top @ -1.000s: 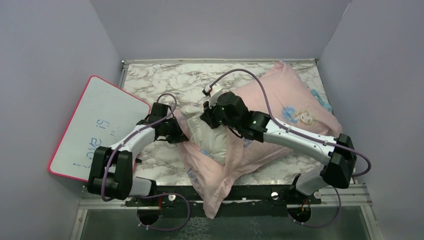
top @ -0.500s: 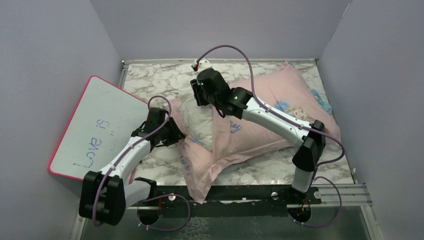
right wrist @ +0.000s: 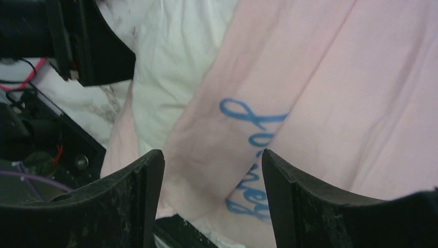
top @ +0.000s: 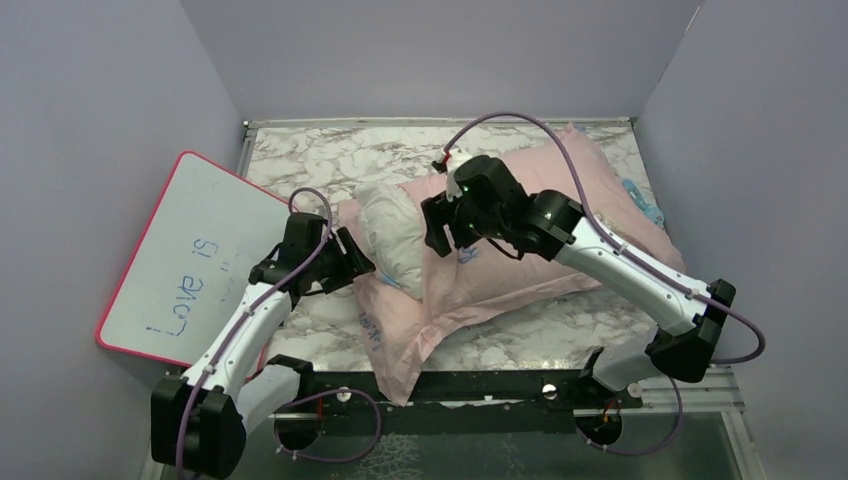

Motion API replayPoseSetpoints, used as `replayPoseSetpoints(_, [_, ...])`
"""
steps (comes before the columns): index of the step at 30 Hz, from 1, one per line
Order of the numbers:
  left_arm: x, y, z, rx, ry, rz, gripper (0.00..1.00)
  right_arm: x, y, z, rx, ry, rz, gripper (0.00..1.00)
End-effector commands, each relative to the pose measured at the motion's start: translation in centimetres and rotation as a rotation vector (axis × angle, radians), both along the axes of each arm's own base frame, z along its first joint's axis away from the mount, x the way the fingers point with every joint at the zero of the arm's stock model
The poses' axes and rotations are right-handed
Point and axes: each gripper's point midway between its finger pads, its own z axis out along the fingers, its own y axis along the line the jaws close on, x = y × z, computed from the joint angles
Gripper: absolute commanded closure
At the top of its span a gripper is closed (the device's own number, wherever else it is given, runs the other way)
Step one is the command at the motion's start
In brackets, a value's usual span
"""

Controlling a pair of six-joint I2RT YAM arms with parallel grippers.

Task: Remove the pillowcase from the pillow
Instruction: Remove the pillow from the pillowcase.

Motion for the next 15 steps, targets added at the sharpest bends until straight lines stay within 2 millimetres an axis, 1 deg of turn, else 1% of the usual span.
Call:
replayPoseSetpoints(1, [-2.1, -1.6, 1.2, -0.104, 0.011, -0.081, 0.34, -4.1, -1.1, -5.6, -0.062, 0.218, 0.049, 0.27])
replayPoseSetpoints(3, [-2.7, -1.9, 1.3, -0.124, 0.010, -0.100, 0.32, -4.7, -0.4, -6.7, -0.042, 0.259, 0.065, 0.28])
replayPoseSetpoints(4, [-3.0, -2.2, 1.4, -0.138, 0.013, -0.116, 0.31, -4.6, -0.1, -7.1, -0.034, 0.269, 0.058, 0.30])
replayPoseSetpoints(5, [-3.2, -2.3, 1.3, -0.147, 0.019, -0.129, 0.30, -4.4, 0.3, -7.4, -0.029, 0.273, 0.051, 0.37])
replayPoseSetpoints(6, [-3.4, -2.5, 1.3, -0.156, 0.023, -0.145, 0.31, -3.9, 0.4, -7.7, -0.032, 0.266, 0.034, 0.48])
replayPoseSetpoints(7, [-3.5, -2.7, 1.3, -0.162, 0.027, -0.161, 0.30, -3.2, 0.3, -8.0, -0.047, 0.249, 0.000, 0.64])
replayPoseSetpoints(8, [-3.7, -2.8, 1.2, -0.165, 0.030, -0.175, 0.30, -2.3, -0.3, -8.3, -0.076, 0.230, -0.054, 0.82])
replayPoseSetpoints(9, [-3.8, -2.9, 1.0, -0.164, 0.037, -0.182, 0.30, -1.7, -1.1, -8.6, -0.107, 0.212, -0.108, 0.96])
replayPoseSetpoints(10, [-3.8, -2.8, 0.8, -0.161, 0.042, -0.180, 0.30, -1.0, -2.1, -8.7, -0.141, 0.188, -0.165, 0.99])
replayPoseSetpoints(12, [-3.6, -2.7, 0.5, -0.157, 0.046, -0.167, 0.32, -0.4, -4.3, -8.6, -0.208, 0.146, -0.241, 0.99])
replayPoseSetpoints(13, [-3.5, -2.7, 0.4, -0.156, 0.044, -0.162, 0.34, -0.1, -5.2, -8.3, -0.227, 0.118, -0.273, 0.99])
replayPoseSetpoints(15, [-3.2, -2.6, -0.1, -0.152, 0.050, -0.146, 0.44, 0.2, -7.0, -7.5, -0.250, 0.070, -0.335, 0.99])
